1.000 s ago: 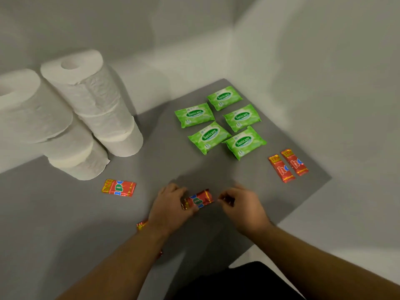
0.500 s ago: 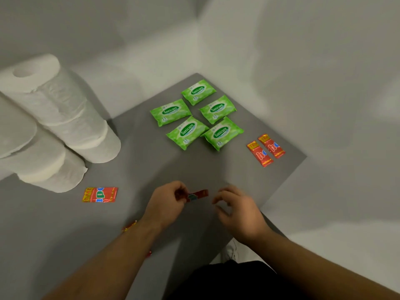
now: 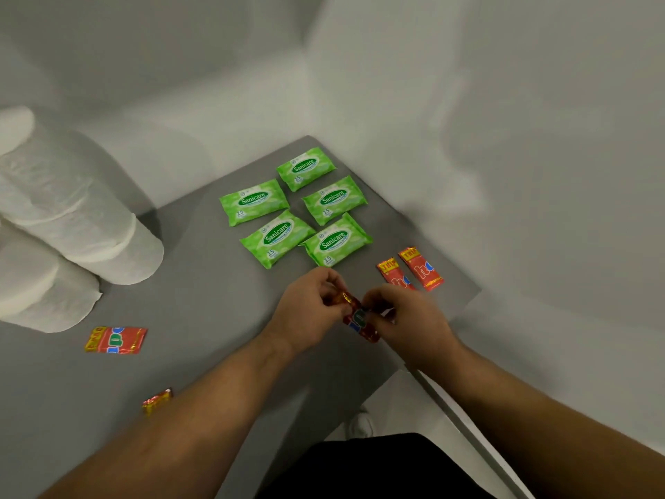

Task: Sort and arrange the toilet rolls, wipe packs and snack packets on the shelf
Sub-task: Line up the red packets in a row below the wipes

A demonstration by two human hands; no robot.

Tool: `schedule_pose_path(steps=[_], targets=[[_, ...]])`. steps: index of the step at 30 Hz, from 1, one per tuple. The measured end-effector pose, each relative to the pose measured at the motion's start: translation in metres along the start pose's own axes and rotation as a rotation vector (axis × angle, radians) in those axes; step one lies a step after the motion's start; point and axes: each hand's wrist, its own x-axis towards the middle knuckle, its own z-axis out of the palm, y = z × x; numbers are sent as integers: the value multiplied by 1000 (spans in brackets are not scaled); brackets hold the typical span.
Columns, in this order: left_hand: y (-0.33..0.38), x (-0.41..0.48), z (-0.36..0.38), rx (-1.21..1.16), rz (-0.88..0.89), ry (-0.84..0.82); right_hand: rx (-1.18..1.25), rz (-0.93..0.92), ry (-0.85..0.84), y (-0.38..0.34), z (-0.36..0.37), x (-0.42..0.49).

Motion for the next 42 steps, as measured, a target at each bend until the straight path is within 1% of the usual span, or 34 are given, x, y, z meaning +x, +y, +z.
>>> schedule_pose_path(steps=[5,9,11,14,15,20,23,27,30,32,34,38,42], targets=[[-12,13,17,-121,-83,121,-2,33,40,25,-8,24],[-37,6,16,-11,-164,186,-70,103,18,49,-1,49],[-50,-2,13,18,-225,211,-106,113,-18,58,3,58],[-63,-16,8,7,-277,247,-283,77,-142,67,11,66],[-66,-20,7,2,-290,255,-332,57,-160,69,12,67],[-77,-37,5,-7,-334,273,-403,-10,-105,71,16,68],[-78,-43,5,4,-330,270,-393,-11,-104,68,15,68],[-79,-44,0,33,-317,275,-422,-12,-45,66,15,67],[-80,-47,-7,69,-311,267,-408,-6,34,57,17,66],[-82,-53,-13,97,-306,268,-359,-48,104,44,23,65],[-83,-61,-23,121,-304,270,-290,-96,134,26,31,62],[-89,-86,-51,145,-332,263,-208,-204,55,-17,58,54],[-108,-117,-88,204,-348,314,-142,-285,18,-54,99,42]])
